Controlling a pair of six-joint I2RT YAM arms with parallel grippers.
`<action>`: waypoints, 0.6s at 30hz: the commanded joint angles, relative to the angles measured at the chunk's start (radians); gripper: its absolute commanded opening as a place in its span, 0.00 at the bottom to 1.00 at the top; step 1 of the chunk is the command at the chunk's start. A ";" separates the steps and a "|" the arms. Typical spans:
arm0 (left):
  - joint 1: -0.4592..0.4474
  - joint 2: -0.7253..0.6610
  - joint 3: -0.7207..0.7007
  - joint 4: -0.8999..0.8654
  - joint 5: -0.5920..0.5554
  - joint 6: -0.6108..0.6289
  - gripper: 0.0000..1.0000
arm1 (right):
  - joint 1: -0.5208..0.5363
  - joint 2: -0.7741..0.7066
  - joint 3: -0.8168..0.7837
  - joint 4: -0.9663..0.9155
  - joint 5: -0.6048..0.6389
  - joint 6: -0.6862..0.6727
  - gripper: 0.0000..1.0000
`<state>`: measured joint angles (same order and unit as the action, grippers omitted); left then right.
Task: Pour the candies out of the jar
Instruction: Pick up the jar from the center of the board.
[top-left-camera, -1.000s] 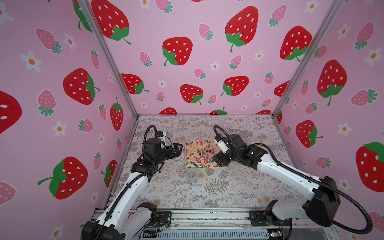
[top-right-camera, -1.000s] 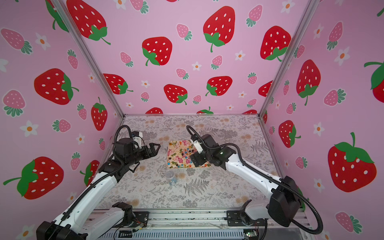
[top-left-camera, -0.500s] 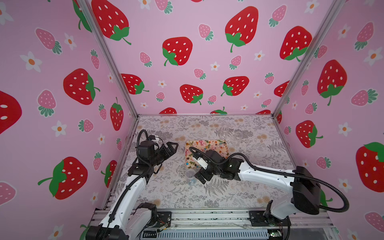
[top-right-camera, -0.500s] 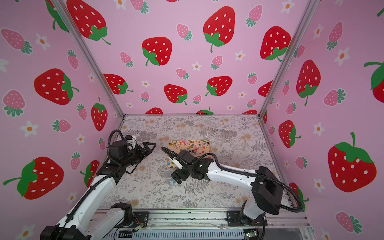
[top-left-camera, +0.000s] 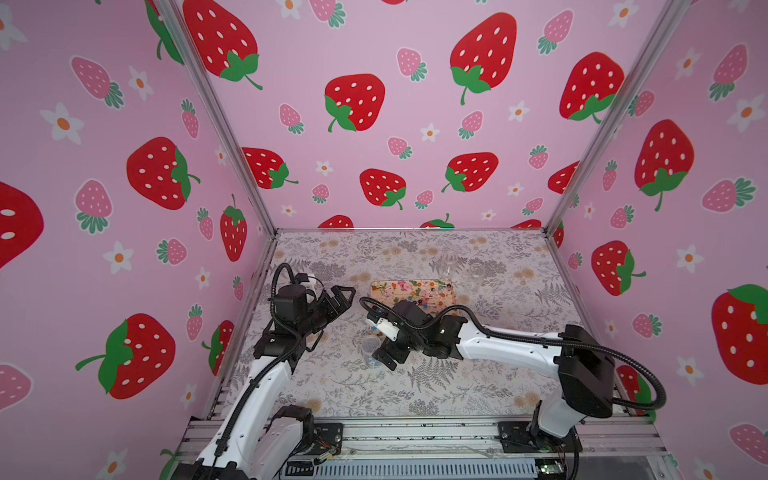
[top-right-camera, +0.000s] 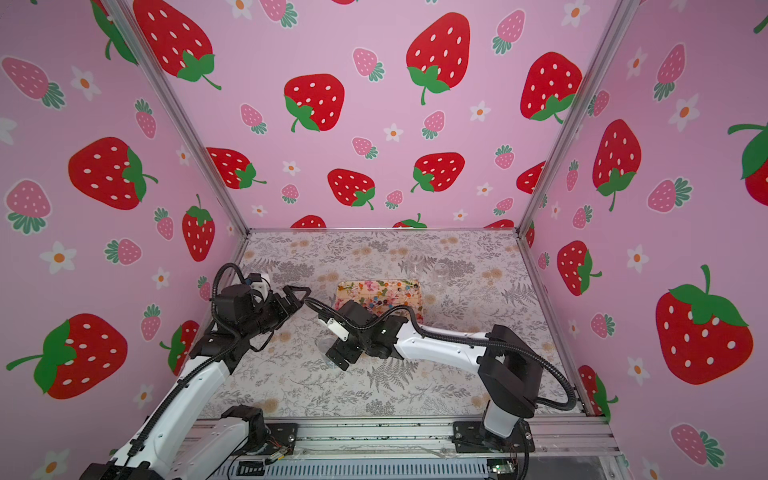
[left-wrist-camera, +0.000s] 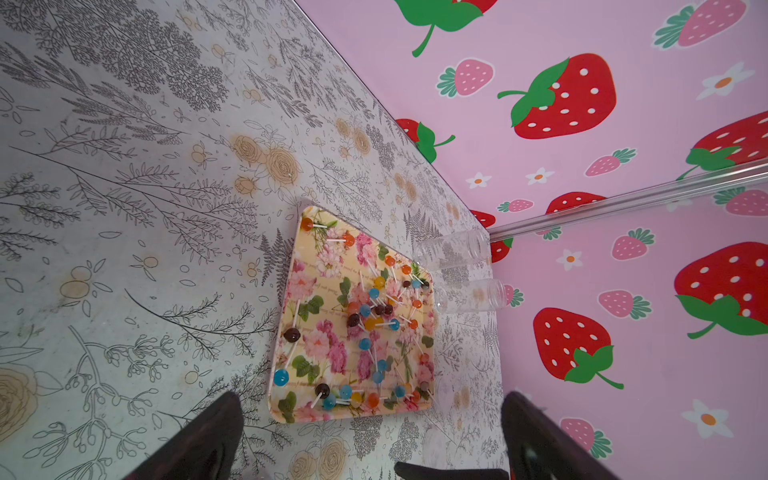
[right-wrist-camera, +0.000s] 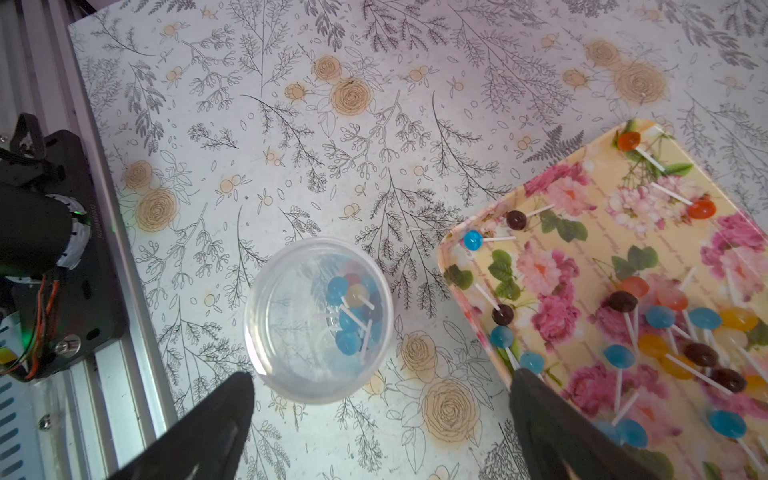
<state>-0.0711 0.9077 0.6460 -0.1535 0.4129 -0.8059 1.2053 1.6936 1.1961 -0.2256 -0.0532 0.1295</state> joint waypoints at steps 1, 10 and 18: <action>0.021 -0.017 -0.021 0.039 0.041 -0.054 1.00 | 0.012 0.043 0.049 0.031 -0.040 -0.029 0.98; 0.083 -0.044 -0.057 0.017 0.045 -0.128 1.00 | 0.016 0.135 0.107 0.060 -0.041 -0.048 0.96; 0.118 -0.050 -0.111 0.037 0.053 -0.194 0.99 | 0.016 0.155 0.102 0.076 -0.019 -0.042 0.79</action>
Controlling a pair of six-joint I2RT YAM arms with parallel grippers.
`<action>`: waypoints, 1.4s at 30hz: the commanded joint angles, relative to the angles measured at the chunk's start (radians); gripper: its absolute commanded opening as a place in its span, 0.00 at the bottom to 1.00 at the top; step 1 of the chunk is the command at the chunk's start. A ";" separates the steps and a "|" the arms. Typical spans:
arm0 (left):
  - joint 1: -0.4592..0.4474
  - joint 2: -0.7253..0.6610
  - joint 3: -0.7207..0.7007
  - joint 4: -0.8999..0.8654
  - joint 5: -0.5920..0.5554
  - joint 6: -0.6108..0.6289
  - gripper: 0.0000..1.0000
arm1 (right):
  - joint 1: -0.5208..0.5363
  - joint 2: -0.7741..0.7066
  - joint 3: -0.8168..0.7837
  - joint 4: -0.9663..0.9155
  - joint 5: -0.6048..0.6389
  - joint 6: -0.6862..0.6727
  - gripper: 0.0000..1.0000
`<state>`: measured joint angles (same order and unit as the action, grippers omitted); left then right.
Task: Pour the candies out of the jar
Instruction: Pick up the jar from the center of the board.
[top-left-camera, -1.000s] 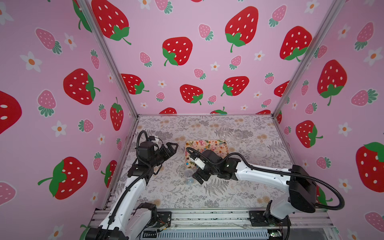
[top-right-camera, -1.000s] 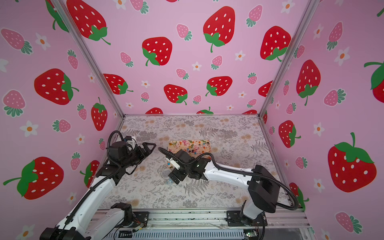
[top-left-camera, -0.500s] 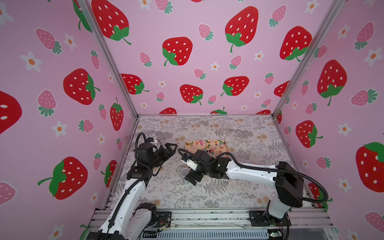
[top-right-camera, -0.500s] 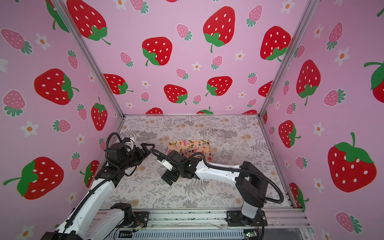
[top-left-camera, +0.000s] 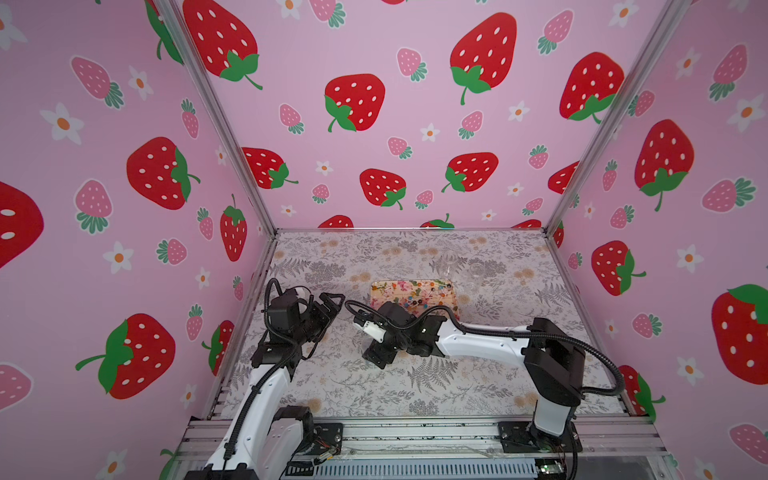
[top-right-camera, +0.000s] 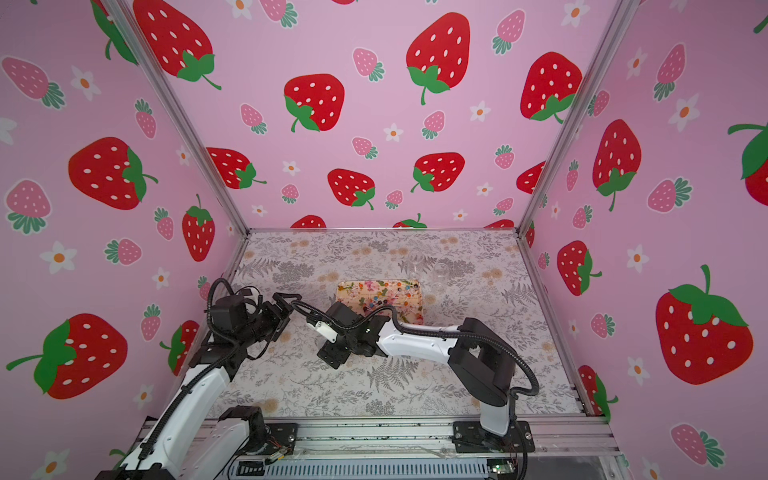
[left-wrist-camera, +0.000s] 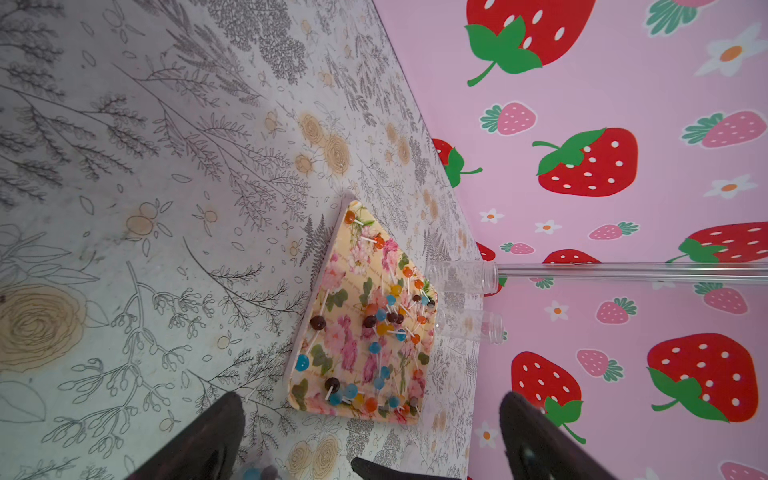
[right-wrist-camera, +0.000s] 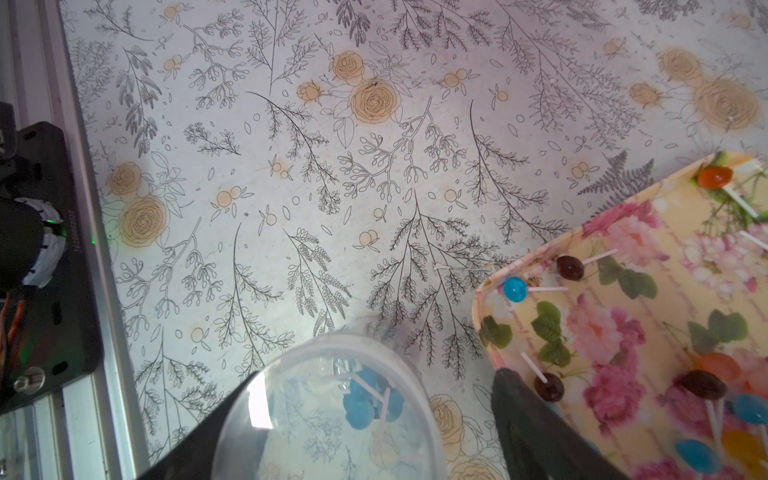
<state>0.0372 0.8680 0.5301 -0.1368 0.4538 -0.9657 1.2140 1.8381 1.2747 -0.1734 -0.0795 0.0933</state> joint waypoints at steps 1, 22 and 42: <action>0.010 -0.010 0.009 0.011 0.011 -0.031 0.99 | 0.008 0.009 0.019 0.030 0.009 -0.006 0.76; 0.011 -0.001 0.059 0.004 0.039 -0.001 0.95 | -0.015 -0.078 -0.050 0.098 -0.039 0.028 0.44; -0.232 -0.001 0.306 -0.011 0.377 0.748 0.99 | -0.435 -0.424 0.034 -0.139 -0.519 0.055 0.44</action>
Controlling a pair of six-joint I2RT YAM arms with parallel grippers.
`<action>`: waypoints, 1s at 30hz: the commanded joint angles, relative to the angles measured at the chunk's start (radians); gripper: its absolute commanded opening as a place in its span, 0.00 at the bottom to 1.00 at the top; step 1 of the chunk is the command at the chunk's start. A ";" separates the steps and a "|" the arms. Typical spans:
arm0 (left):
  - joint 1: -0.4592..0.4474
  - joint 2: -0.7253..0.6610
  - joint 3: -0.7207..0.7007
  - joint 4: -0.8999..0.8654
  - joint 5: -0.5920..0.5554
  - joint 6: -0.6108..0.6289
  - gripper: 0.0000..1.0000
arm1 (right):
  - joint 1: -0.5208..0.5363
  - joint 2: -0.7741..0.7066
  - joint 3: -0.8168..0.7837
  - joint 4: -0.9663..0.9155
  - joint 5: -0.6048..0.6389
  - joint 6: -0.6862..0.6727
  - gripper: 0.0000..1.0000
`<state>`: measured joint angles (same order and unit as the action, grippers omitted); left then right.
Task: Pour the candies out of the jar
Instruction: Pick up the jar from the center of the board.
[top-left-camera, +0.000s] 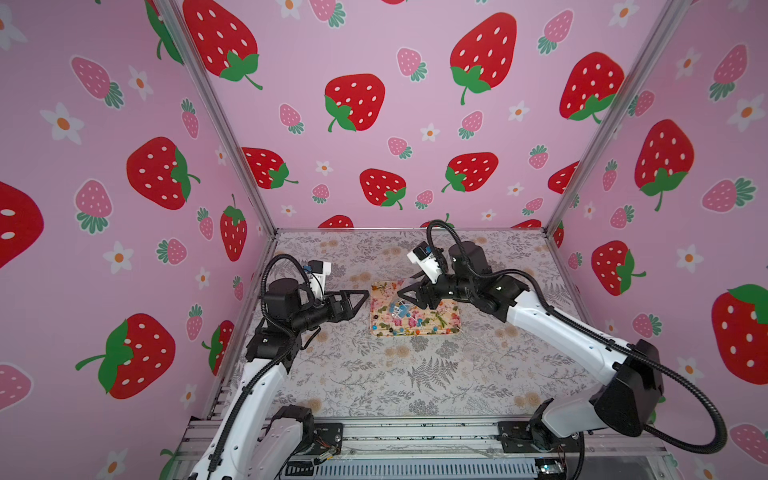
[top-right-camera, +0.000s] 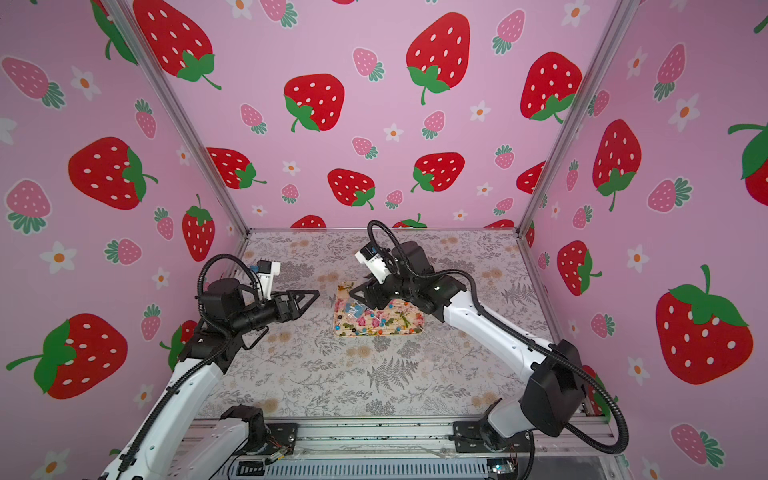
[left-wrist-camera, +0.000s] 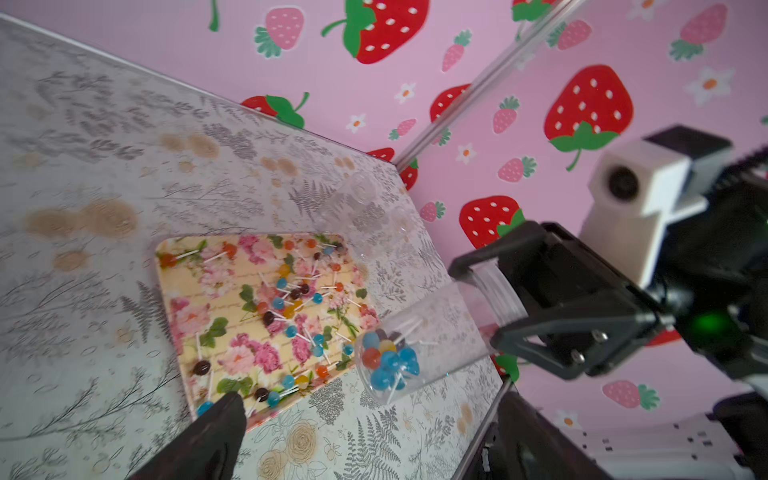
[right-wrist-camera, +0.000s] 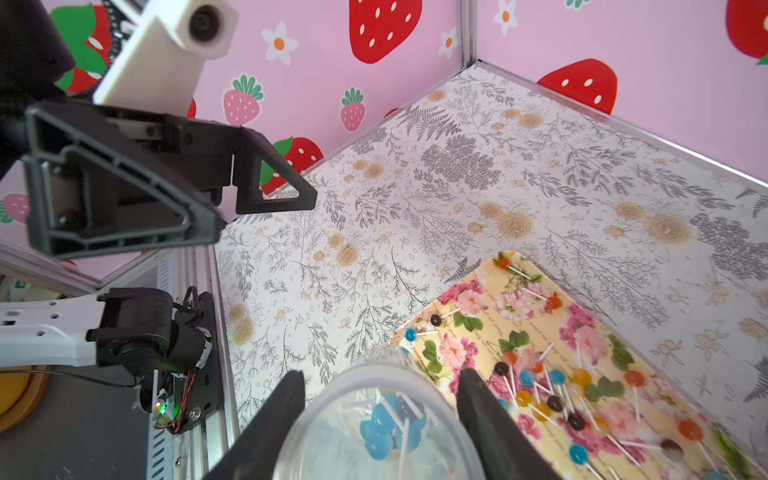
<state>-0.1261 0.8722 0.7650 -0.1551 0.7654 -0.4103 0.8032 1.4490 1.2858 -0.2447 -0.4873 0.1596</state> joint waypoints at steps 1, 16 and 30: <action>-0.102 -0.003 0.080 0.008 0.064 0.230 0.99 | -0.041 -0.042 0.025 -0.076 -0.133 -0.011 0.44; -0.328 0.220 0.249 -0.069 0.090 0.543 0.99 | -0.124 -0.078 0.140 -0.135 -0.425 0.008 0.44; -0.371 0.321 0.320 -0.056 0.220 0.603 0.91 | -0.125 -0.088 0.132 0.017 -0.472 0.125 0.44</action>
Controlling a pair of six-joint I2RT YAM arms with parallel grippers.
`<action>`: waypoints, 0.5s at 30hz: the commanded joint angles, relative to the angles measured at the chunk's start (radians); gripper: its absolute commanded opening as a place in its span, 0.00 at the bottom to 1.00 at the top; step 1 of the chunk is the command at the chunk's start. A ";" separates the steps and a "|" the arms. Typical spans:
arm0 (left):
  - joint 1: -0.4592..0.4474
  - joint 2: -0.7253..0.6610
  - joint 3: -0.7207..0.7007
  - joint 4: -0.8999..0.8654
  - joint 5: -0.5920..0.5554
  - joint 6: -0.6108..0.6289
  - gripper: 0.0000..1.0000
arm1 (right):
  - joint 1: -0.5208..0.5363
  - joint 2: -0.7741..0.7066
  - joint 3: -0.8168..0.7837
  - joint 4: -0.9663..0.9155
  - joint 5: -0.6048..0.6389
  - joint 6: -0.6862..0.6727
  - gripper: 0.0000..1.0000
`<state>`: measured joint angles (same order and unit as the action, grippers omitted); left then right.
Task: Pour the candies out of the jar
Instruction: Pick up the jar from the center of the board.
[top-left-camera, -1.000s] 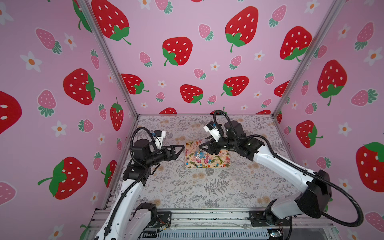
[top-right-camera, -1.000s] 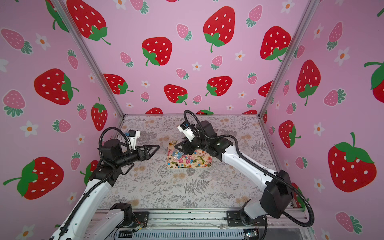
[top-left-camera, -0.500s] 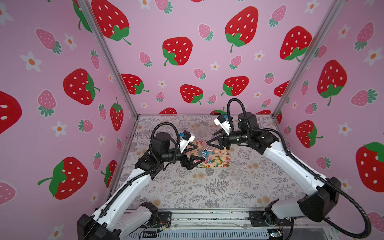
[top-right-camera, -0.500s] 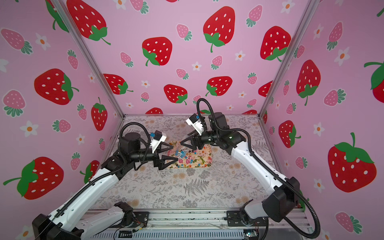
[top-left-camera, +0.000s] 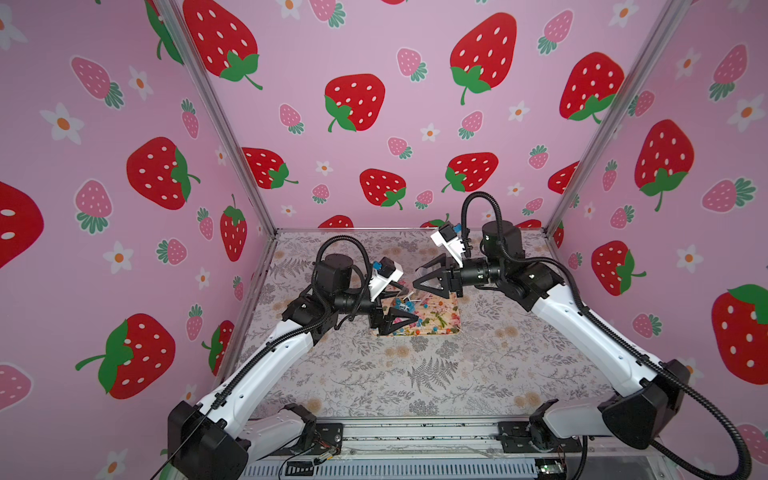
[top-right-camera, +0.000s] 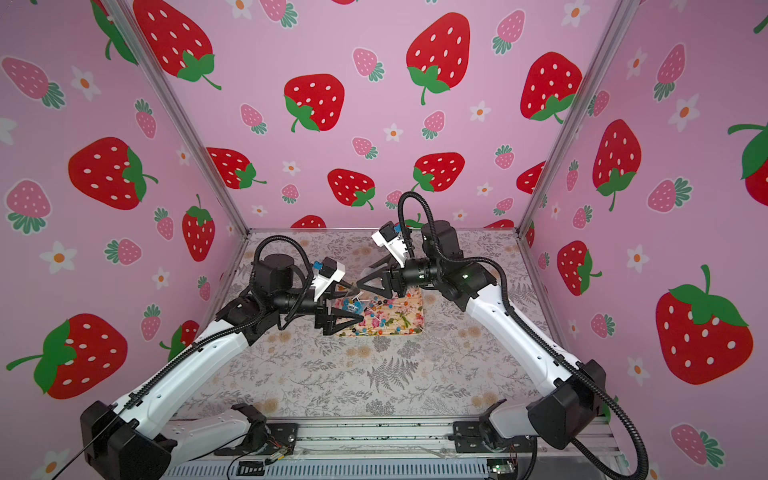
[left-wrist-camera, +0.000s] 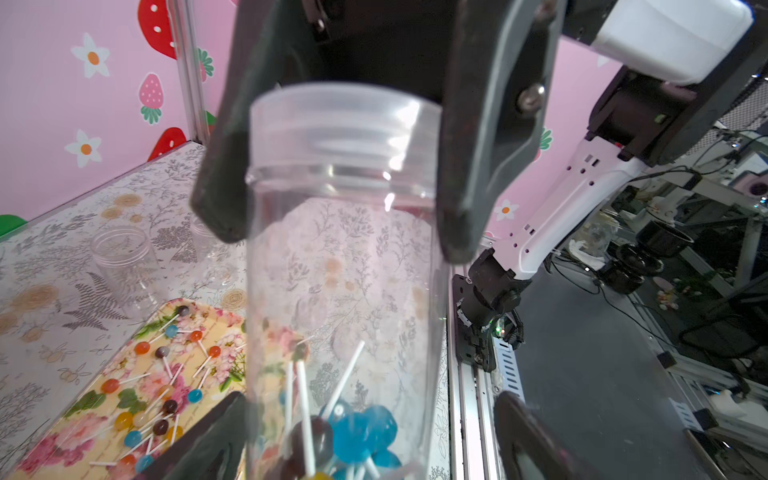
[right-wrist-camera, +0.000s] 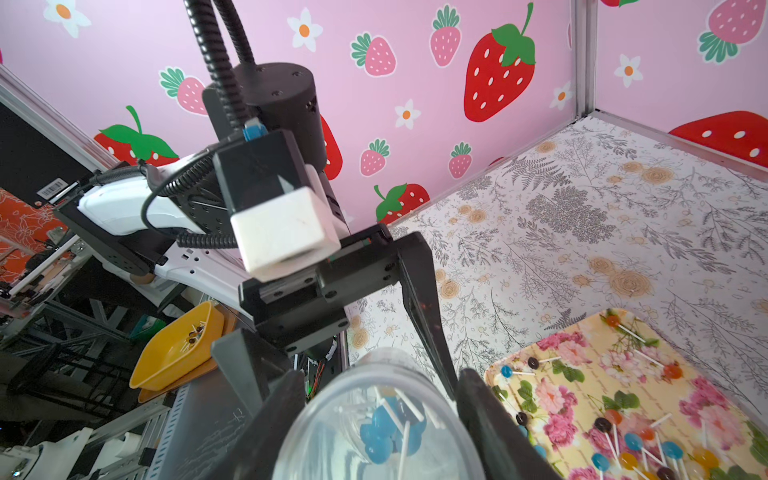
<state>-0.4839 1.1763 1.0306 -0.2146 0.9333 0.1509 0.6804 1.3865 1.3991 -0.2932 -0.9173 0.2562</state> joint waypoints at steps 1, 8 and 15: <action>-0.015 0.021 0.060 0.001 0.048 0.045 0.90 | -0.002 -0.025 0.018 0.074 -0.044 0.036 0.44; -0.029 0.034 0.059 0.050 0.024 0.024 0.74 | 0.000 -0.030 -0.004 0.106 -0.043 0.073 0.43; -0.044 0.048 0.068 0.075 0.015 0.017 0.55 | 0.000 -0.047 -0.023 0.102 -0.035 0.083 0.43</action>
<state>-0.5163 1.2221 1.0500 -0.1818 0.9249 0.1543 0.6804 1.3743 1.3842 -0.2272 -0.9405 0.3294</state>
